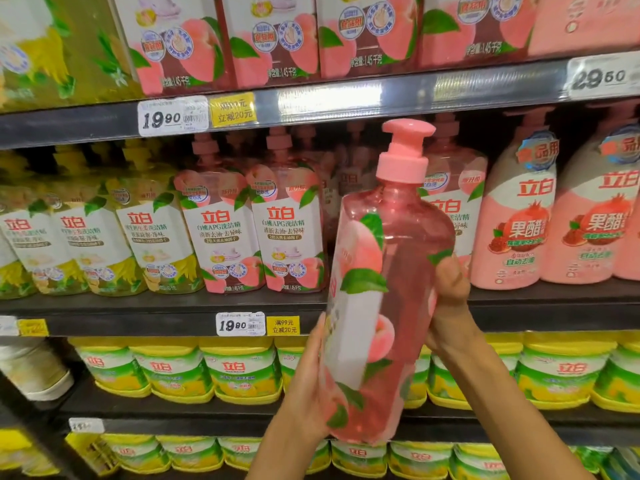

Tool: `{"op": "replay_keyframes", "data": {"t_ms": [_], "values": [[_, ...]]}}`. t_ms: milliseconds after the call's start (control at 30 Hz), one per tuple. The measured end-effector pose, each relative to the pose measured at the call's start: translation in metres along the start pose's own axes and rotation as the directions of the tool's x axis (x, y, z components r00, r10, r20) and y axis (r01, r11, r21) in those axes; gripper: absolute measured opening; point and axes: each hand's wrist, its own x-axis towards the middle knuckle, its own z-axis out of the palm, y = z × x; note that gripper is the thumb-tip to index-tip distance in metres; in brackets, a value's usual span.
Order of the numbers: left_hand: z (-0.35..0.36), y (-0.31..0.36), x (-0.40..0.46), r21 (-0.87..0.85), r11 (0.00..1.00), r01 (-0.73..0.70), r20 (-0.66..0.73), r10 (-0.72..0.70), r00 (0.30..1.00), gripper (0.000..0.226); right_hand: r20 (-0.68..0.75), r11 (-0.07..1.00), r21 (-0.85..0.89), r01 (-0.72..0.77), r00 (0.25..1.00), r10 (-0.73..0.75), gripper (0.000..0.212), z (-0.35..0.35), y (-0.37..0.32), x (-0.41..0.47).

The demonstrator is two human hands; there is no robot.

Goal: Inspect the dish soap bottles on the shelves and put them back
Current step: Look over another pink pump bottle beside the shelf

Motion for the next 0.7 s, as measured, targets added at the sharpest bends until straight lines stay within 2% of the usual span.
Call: {"op": "replay_keyframes", "data": {"t_ms": [33,67,100,167,267,333,433,467,600,700], "values": [[0.006,-0.001,-0.003,0.054,0.989,0.135,-0.05,-0.133,0.99,0.064,-0.02,0.996,0.075,-0.054,0.998,0.056,0.083,0.004,0.0,0.002],[0.005,-0.01,-0.003,0.019,0.968,0.249,-0.017,-0.249,0.968,0.063,-0.017,0.986,0.127,-0.106,0.994,0.109,0.096,0.004,-0.001,0.009],[0.004,-0.016,-0.004,-0.105,0.965,0.239,-0.036,-0.244,0.969,0.065,-0.037,0.994,0.038,-0.106,0.994,0.107,0.103,0.007,-0.01,0.011],[0.003,-0.019,-0.001,-0.286,0.94,0.185,-0.047,-0.207,0.977,0.063,-0.03,0.991,-0.029,-0.129,0.991,0.128,0.098,0.006,-0.016,0.008],[0.01,-0.019,0.001,-0.296,0.935,0.193,-0.07,-0.223,0.972,0.067,-0.025,0.979,-0.114,-0.171,0.985,0.17,0.083,0.006,-0.01,0.001],[0.003,-0.021,0.0,-0.276,0.948,0.157,-0.041,-0.174,0.984,0.065,-0.086,0.979,-0.124,-0.165,0.984,0.155,0.078,0.013,-0.007,-0.004],[-0.007,-0.017,-0.004,-0.081,0.994,0.076,-0.055,-0.081,0.995,0.054,-0.241,0.979,-0.023,-0.205,0.951,0.193,0.07,0.016,0.0,-0.006],[-0.01,-0.013,-0.007,-0.013,0.997,0.078,-0.046,-0.079,0.996,0.052,-0.252,0.977,0.015,-0.213,0.945,0.21,0.067,0.013,0.0,-0.005],[-0.01,0.008,-0.01,0.264,0.953,0.146,-0.051,-0.137,0.989,0.056,-0.192,0.947,0.19,-0.259,0.936,0.295,0.044,0.0,-0.001,0.002],[0.003,0.022,-0.012,0.336,0.931,0.142,-0.042,-0.136,0.99,0.055,-0.11,0.881,0.348,-0.32,0.919,0.377,0.028,-0.005,0.002,0.006]]}}
